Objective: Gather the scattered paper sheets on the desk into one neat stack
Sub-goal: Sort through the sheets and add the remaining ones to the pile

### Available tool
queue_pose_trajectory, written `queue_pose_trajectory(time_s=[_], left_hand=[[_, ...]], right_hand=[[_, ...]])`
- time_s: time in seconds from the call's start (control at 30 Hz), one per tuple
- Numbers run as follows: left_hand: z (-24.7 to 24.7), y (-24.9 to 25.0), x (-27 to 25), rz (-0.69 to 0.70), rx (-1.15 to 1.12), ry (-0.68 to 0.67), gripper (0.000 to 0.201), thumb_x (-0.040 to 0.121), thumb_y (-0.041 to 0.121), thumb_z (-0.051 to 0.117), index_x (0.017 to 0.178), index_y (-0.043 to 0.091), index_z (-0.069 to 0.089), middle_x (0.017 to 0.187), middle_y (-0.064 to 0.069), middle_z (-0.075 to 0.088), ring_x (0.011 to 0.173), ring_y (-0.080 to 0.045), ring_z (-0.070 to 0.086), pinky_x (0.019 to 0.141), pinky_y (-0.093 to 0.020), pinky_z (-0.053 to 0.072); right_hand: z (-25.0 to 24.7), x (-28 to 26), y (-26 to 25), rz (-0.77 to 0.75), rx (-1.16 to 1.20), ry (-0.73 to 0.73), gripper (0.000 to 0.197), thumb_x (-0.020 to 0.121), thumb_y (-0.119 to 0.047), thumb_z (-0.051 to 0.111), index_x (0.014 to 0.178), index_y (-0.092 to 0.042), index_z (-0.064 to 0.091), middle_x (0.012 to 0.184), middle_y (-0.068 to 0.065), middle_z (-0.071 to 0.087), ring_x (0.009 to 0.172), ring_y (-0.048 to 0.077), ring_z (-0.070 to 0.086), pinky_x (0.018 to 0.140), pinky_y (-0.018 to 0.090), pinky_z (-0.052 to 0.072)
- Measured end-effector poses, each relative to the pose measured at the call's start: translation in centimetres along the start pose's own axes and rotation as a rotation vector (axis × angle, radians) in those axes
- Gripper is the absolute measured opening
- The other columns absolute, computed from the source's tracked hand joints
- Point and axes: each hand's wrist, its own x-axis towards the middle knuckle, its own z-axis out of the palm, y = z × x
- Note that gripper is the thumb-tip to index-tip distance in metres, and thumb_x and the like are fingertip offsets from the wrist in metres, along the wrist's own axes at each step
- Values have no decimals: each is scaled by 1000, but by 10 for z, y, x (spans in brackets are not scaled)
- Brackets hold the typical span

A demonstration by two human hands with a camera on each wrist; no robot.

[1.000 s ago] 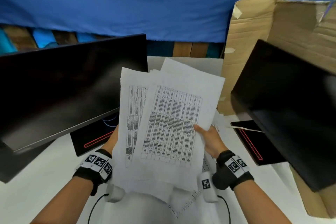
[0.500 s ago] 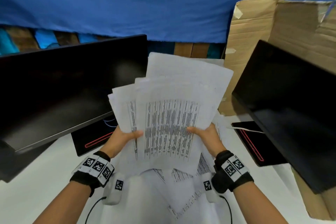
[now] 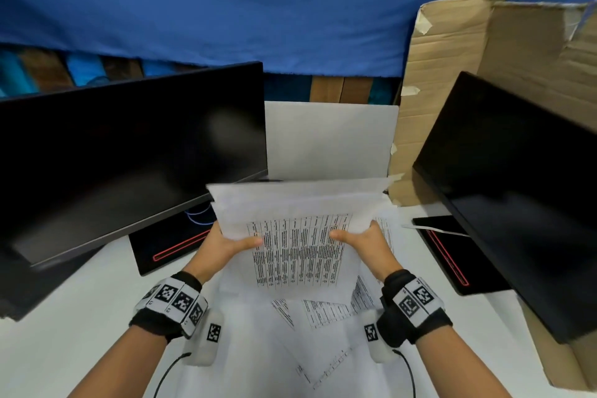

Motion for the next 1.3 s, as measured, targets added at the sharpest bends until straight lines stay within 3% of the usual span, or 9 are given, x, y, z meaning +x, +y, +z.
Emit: queue_pose_trajectory(time_s=[0.13,0.27,0.43,0.67,0.77,0.93,1.07,1.2,1.3], left_hand=[[13,-1,3,11,29,95,42,59,32,80,94,35,57,83,33,70,83,10,65,65,-4,48],[12,15,9,86,-17,167,22,73,22,70,91,32,63,83,27,72,84,6,67,71,-9,53],[2,9,6,52,-15,52,59,47,51,79,100,36,59,94,27,71,93,8,64,73,-7,50],[-7,-1,11,44,87,130,36,81,8,63,98,39,54,100,18,63,87,17,61,76,-8,46],[-9,-3,11,49,76,110,36,81,6,62,101,36,57,98,14,67,92,8,64,76,-11,50],[-8,-7,10,41,39,118,34,79,3,64,98,31,60,86,24,73,89,5,67,74,-11,53],[0,-5,8,37,3,82,20,66,22,73,83,32,71,81,19,75,85,-3,70,68,-14,54],[5,-5,7,32,-29,68,33,50,52,75,79,37,74,83,20,75,84,-3,70,67,-13,54],[6,-8,9,34,-74,136,12,66,34,73,76,28,75,77,19,75,83,-2,70,63,-12,53]], right_hand=[[12,-2,-2,-42,-3,1,20,75,-7,72,78,-17,55,81,-2,61,82,14,59,83,33,49],[15,3,-17,-150,50,71,15,77,-10,71,76,-21,60,79,-4,65,74,7,63,66,14,53],[17,5,-11,-61,-7,14,31,74,-18,74,102,-15,61,97,-3,67,94,10,64,96,37,49],[19,10,-33,-123,-43,-37,31,73,-6,73,95,-23,60,94,-4,67,98,19,65,95,41,50],[15,13,-64,-368,-138,170,62,71,-18,77,125,-18,46,123,1,56,116,20,54,102,43,44],[40,-14,-118,-906,-957,272,84,78,-57,52,143,-10,26,150,10,32,141,29,23,112,50,18],[54,-10,-108,-635,-1369,-163,82,80,-61,49,145,-20,19,152,1,28,143,21,15,113,57,4],[48,-2,-94,-540,-1381,-240,79,81,-61,49,143,-20,22,152,1,26,143,20,15,112,60,4],[30,5,-85,-540,-1135,-103,83,79,-57,55,145,-20,21,154,1,21,144,18,10,115,56,5]])
